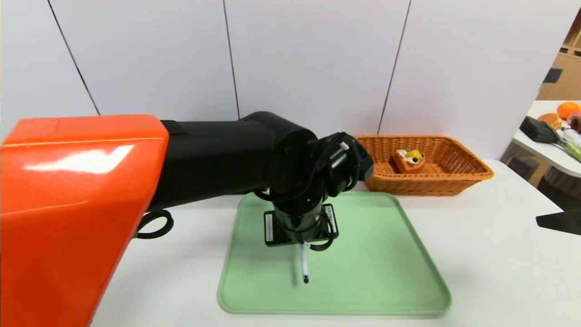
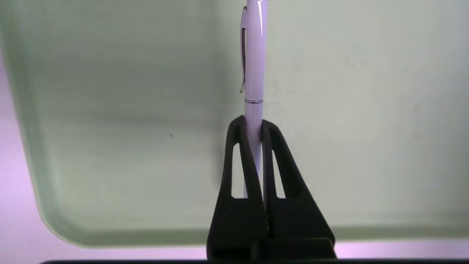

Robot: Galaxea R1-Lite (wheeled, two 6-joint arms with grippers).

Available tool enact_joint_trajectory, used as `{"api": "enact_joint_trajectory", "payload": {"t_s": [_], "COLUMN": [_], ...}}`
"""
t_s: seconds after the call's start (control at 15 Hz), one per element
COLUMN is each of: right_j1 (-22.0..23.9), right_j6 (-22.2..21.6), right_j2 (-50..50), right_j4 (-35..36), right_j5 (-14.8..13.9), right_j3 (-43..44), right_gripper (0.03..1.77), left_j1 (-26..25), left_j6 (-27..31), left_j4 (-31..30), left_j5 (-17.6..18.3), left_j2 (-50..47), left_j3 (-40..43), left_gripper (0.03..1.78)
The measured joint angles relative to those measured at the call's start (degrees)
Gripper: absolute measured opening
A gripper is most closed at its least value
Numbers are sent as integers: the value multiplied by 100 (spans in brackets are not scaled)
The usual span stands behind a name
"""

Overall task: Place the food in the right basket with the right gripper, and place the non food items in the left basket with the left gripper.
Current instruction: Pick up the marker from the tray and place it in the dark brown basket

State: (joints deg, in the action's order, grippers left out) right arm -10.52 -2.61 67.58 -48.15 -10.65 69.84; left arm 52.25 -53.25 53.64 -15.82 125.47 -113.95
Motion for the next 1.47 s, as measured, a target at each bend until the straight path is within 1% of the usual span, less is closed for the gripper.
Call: {"api": "enact_joint_trajectory", "payload": {"t_s": [0.2, 0.33, 0.4, 0.53, 0.67, 0.73, 0.87, 1.0, 1.2, 1.47], "right_j1": [0, 2, 2, 5, 2, 0, 2, 27, 88, 96], "right_j6": [-9, -11, -11, -11, -11, -11, -15, -15, -9, -9], "right_j2": [0, 2, 2, 5, 5, 5, 0, 0, 0, 2], "right_j4": [0, 0, 0, 6, 6, 6, 9, 9, 9, 9], "right_j5": [-12, -17, -17, -26, -15, -12, -17, -17, -26, -23], "right_j3": [-94, -134, -145, -154, -155, -155, -155, -151, -140, -138], "right_gripper": [170, 170, 170, 170, 170, 170, 170, 170, 170, 170], "left_j1": [216, 315, 327, 222, -43, -217, -683, -1168, -1703, -2322], "left_j6": [59, 269, 452, 1042, 1786, 2138, 2658, 2726, 2255, 1888], "left_j4": [-177, -295, -375, -675, -1215, -1588, -2308, -2704, -3046, -3096], "left_j5": [34, 4, -74, -523, -962, -1078, -1141, -1162, -1168, -1157], "left_j2": [-355, -658, -816, -1113, -1326, -1397, -1474, -1442, -1268, -1025], "left_j3": [-2, -5, -5, -5, -5, -2, 46, 90, 173, 215], "left_gripper": [6, 6, 6, 6, 6, 6, 6, 6, 6, 6]}}
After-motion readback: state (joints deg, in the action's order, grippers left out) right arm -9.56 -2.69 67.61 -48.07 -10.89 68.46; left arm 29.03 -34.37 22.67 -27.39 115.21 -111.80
